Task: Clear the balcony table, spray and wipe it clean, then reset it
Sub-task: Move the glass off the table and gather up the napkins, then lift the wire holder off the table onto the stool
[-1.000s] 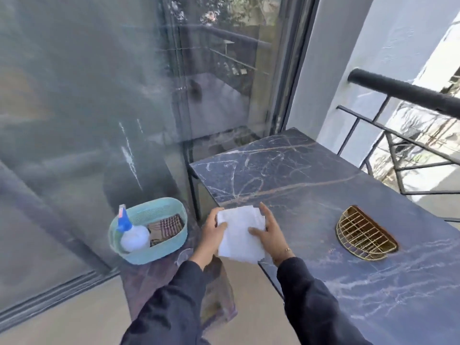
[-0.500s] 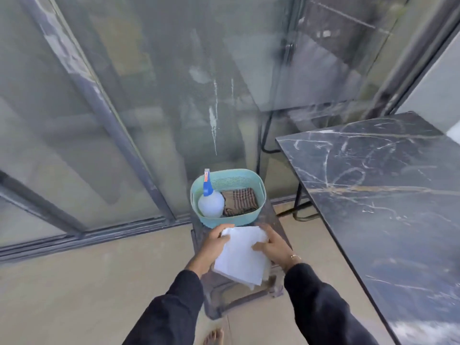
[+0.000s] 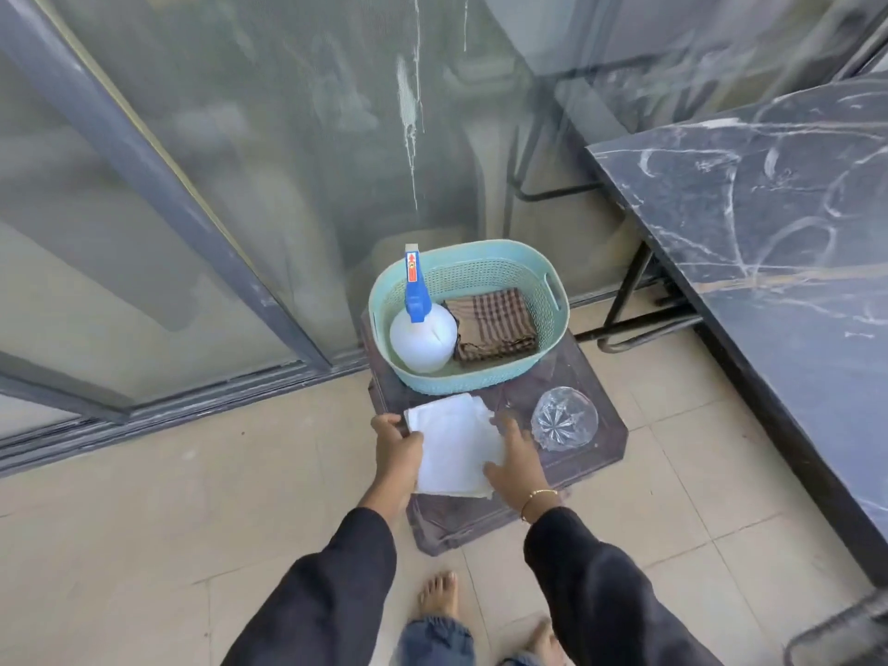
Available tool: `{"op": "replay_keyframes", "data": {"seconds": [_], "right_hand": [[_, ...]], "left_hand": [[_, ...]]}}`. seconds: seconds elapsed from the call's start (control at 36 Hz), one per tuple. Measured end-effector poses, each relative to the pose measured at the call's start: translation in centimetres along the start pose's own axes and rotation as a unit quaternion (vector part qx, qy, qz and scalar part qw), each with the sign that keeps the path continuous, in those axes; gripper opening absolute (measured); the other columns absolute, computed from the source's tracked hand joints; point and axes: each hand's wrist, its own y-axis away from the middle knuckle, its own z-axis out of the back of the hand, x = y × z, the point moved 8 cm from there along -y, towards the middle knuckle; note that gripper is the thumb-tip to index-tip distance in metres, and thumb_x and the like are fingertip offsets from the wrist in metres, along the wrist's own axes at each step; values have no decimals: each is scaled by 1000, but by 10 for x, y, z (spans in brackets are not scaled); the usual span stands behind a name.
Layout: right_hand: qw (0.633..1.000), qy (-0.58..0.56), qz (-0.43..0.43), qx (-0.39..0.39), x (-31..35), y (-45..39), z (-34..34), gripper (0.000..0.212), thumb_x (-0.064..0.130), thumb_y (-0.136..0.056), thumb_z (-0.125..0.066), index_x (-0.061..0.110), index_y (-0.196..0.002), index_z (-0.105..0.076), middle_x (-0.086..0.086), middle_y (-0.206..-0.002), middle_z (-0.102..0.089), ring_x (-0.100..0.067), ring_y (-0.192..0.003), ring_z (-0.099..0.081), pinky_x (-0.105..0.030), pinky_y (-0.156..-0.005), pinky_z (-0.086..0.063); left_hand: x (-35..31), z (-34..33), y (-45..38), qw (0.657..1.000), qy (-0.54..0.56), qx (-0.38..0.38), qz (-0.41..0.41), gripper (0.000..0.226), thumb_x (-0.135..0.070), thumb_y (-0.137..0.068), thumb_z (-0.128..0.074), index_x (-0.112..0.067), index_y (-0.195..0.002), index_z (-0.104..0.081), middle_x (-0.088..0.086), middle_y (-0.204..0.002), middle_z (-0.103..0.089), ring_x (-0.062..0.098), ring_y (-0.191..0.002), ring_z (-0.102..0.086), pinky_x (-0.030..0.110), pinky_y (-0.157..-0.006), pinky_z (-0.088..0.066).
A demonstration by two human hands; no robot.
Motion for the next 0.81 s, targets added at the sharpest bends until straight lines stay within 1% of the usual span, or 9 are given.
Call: {"op": "replay_keyframes", "data": {"seconds": [0.08, 0.17, 0.28, 0.33, 0.42, 0.56, 0.61, 0.72, 0.81], "right_hand": [[997, 60, 19, -38, -1, -10, -2, 46, -7, -83, -47, 8, -127, -48, -18, -131, -36, -32, -112, -49, -19, -90, -33], [992, 103, 33, -72, 0, -15, -4, 49, -7, -84, -45, 5, -131, -48, -19, -133, -35, -33, -112, -50, -23, -94, -37], [977, 173, 26, -122, 5, -7, -4, 46, -6, -82, -49, 1, -127, -51, -22, -128, -40, -39, -113, -46, -38, -97, -42], [965, 195, 44, -168, 14, 2, 1, 40, -8, -72, -59, -3, -113, -60, -25, -122, -49, -44, -106, -52, -45, -82, -53], [956, 192, 69, -209, 32, 21, 22, 33, -12, -51, -70, -3, -82, -65, -24, -102, -61, -40, -78, -63, -39, -52, -56], [936, 132, 144, -293, 64, 55, 68, 20, -12, -58, -65, 3, -71, -62, -17, -90, -61, -30, -57, -60, -27, -36, -46], [921, 105, 161, -340, 72, 73, 98, 9, -1, -66, -60, 6, -71, -62, -15, -88, -62, -27, -51, -59, -22, -33, -40], [883, 24, 173, -435, 64, 101, 170, 25, 15, -76, -39, 2, -77, -61, -18, -93, -60, -30, -52, -58, -34, -34, -48], [851, 2, 153, -502, 46, 124, 229, 29, 18, -79, -38, 2, -80, -62, -18, -94, -58, -30, -54, -59, -34, -41, -51]], "left_hand": [[-5, -7, -8, 996, -72, 23, -37, 23, 2, -90, -47, -7, -110, -49, 3, -94, -51, 18, -78, -48, 26, -59, -36], [-11, -12, -11, 984, -150, 40, -85, 28, 1, -88, -50, -6, -114, -57, 8, -106, -55, 19, -85, -50, 20, -59, -38], [-20, -19, -2, 953, -262, 37, -147, 32, -3, -86, -55, -9, -116, -60, 13, -127, -50, 31, -111, -51, 30, -92, -41], [-23, -20, 7, 942, -295, 30, -156, 34, -5, -86, -56, -11, -119, -58, 12, -136, -42, 33, -123, -41, 30, -100, -33], [-39, -19, 27, 927, -325, 9, -187, 36, -8, -87, -59, -11, -123, -57, 12, -145, -34, 35, -130, -33, 33, -102, -31], [-78, -20, 61, 919, -297, -16, -258, 28, -5, -82, -64, -5, -110, -64, 14, -127, -52, 33, -120, -44, 38, -99, -35], [-107, -37, 83, 908, -275, 3, -317, 25, -2, -81, -64, -5, -106, -65, 11, -116, -57, 30, -112, -51, 35, -95, -37], [-173, -97, 138, 876, -228, 85, -415, 20, 0, -85, -61, -3, -104, -64, 4, -107, -52, 18, -97, -49, 19, -80, -35], [-214, -152, 178, 851, -214, 138, -459, 19, -2, -87, -60, -6, -104, -64, -2, -103, -50, 16, -96, -51, 23, -83, -41]]}}
